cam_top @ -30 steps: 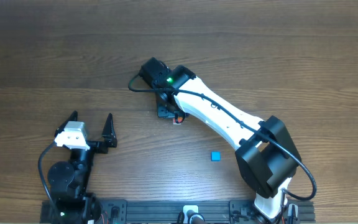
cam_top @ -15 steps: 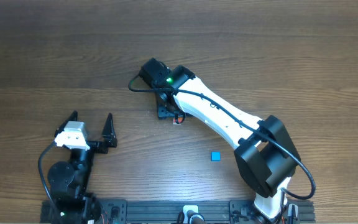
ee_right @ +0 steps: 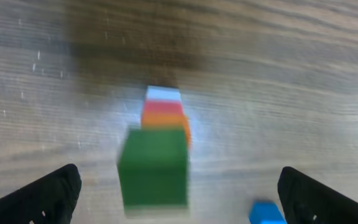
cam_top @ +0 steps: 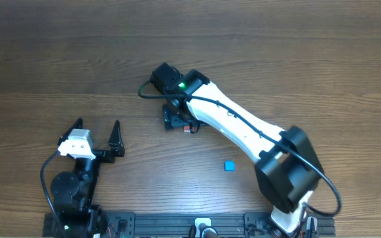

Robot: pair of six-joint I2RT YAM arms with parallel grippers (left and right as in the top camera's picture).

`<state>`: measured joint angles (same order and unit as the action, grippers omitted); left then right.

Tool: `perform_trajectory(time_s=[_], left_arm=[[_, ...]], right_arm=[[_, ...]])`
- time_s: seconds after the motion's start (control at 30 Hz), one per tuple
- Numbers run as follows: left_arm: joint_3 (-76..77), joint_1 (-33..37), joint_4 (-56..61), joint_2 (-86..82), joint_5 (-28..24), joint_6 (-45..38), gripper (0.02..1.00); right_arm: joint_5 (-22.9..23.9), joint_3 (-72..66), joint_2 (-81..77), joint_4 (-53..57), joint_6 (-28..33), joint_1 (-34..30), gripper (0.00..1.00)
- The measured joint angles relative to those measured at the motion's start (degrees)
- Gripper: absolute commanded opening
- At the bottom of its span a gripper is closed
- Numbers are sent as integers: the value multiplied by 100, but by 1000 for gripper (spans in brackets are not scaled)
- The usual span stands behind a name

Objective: Stack Cubes

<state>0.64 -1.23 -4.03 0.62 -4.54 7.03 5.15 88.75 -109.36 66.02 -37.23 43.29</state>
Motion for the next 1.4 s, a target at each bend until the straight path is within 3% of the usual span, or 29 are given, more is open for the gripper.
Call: perform_trajectory(time_s=[0.23, 0.4, 0.87, 1.4], left_arm=[[0, 0, 0, 0, 0, 0, 1000], [0, 0, 0, 0, -2, 0, 1000], [0, 0, 2, 0, 0, 0, 998], [0, 0, 2, 0, 0, 0, 998]], right_arm=[[31, -52, 1384, 929, 146, 0, 993], [39, -846, 2203, 835, 192, 0, 993], [-273, -4441, 2844, -1438, -46, -13, 993], [-232, -4863, 2592, -2203, -308, -98, 934]])
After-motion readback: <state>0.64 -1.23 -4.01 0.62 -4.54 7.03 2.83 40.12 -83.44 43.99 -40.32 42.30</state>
